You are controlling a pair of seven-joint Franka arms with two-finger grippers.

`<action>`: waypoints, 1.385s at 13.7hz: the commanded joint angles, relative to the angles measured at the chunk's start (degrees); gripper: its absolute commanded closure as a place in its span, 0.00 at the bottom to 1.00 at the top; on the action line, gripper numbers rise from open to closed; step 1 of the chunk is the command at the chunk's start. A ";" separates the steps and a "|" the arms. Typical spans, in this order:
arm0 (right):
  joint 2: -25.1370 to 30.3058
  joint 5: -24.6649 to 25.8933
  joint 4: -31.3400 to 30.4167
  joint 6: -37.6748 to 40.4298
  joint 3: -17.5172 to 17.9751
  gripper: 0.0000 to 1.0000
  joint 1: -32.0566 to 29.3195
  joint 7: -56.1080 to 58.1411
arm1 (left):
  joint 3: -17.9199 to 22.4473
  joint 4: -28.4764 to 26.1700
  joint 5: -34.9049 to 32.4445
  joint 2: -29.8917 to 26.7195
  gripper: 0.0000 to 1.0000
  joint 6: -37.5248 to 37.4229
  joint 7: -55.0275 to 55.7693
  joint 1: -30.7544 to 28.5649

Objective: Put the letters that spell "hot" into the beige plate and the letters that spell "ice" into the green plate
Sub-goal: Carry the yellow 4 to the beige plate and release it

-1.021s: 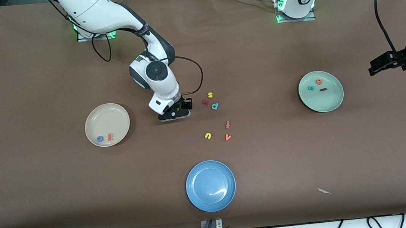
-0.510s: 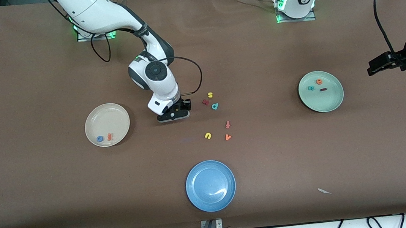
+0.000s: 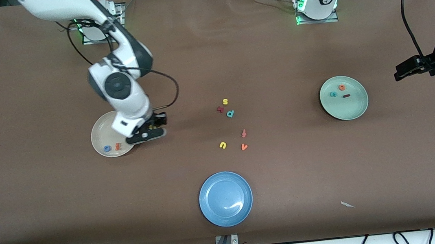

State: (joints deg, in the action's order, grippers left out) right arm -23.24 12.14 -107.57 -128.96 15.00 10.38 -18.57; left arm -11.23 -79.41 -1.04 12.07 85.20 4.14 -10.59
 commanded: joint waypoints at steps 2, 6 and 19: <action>4.87 0.16 -4.48 2.40 1.70 0.81 -7.99 12.48 | 0.34 0.39 0.52 -0.03 0.00 -0.47 -1.24 -0.31; 5.22 0.16 -5.20 2.40 1.62 0.00 -9.58 14.27 | 0.60 0.22 1.04 -0.03 0.00 -0.73 -0.89 -0.92; 14.62 -10.65 15.00 32.09 -4.53 0.00 -10.73 13.03 | 0.25 -0.13 1.13 0.77 0.00 -0.38 -1.42 -0.49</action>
State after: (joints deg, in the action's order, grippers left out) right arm -8.51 2.72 -97.78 -102.35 11.90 -0.06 -5.46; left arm -11.04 -79.56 -1.05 13.00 85.18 3.99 -11.07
